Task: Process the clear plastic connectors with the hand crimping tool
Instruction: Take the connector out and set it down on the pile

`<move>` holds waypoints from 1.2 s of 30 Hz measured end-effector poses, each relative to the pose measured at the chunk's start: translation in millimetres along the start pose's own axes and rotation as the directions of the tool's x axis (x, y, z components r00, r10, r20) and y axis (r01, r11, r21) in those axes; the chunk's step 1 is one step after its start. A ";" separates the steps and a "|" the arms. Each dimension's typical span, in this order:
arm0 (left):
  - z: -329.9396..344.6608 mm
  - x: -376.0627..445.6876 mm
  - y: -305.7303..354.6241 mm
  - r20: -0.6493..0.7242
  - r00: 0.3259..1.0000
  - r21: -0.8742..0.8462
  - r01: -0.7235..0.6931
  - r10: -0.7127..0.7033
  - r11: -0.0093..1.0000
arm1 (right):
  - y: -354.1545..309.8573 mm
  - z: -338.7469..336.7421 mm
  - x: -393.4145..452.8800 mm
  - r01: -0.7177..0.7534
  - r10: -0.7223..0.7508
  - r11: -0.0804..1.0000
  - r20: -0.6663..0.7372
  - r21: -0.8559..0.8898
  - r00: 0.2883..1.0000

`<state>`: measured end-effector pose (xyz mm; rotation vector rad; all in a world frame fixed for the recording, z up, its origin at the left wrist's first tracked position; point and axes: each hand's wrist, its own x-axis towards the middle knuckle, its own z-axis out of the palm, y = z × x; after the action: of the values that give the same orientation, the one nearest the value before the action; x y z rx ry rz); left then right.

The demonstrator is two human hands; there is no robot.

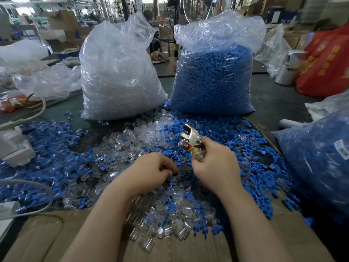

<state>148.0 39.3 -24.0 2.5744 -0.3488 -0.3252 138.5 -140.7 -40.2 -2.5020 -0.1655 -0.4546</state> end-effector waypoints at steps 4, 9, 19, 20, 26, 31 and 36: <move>-0.6 -0.4 2.4 -0.002 1.000 0.062 -0.022 0.022 0.998 | -0.9 -0.1 1.1 -0.001 0.001 1.000 0.008 -0.007 1.000; 6.3 3.2 3.3 -0.058 0.998 0.022 -0.021 0.022 1.000 | -0.7 0.3 0.1 0.015 -0.015 1.000 0.001 0.016 1.000; 1.6 0.3 2.4 -0.123 0.988 -0.767 -0.038 -0.088 0.640 | -3.0 4.7 1.7 0.026 -0.030 0.986 0.022 0.164 0.999; 1.1 0.3 3.1 -0.114 0.990 -0.805 -0.045 -0.080 0.591 | -3.9 4.9 1.3 0.022 -0.029 0.983 0.035 0.184 0.999; 0.7 0.9 3.4 -0.119 0.992 -0.858 -0.080 -0.046 0.507 | -4.5 5.6 1.2 0.021 -0.044 0.956 0.071 0.291 0.997; -0.7 -0.7 3.8 -0.116 0.992 -0.889 -0.078 -0.056 0.451 | -4.6 5.1 0.6 0.036 -0.060 0.932 0.056 0.362 0.997; -1.8 -0.4 2.5 -0.120 0.992 -0.884 -0.085 -0.047 0.460 | -4.3 6.4 1.0 0.038 -0.060 0.925 0.046 0.379 0.997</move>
<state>147.7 38.2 -21.1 1.5040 -0.0911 -0.2338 140.4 -133.5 -42.5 -2.1346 -0.3094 -0.3341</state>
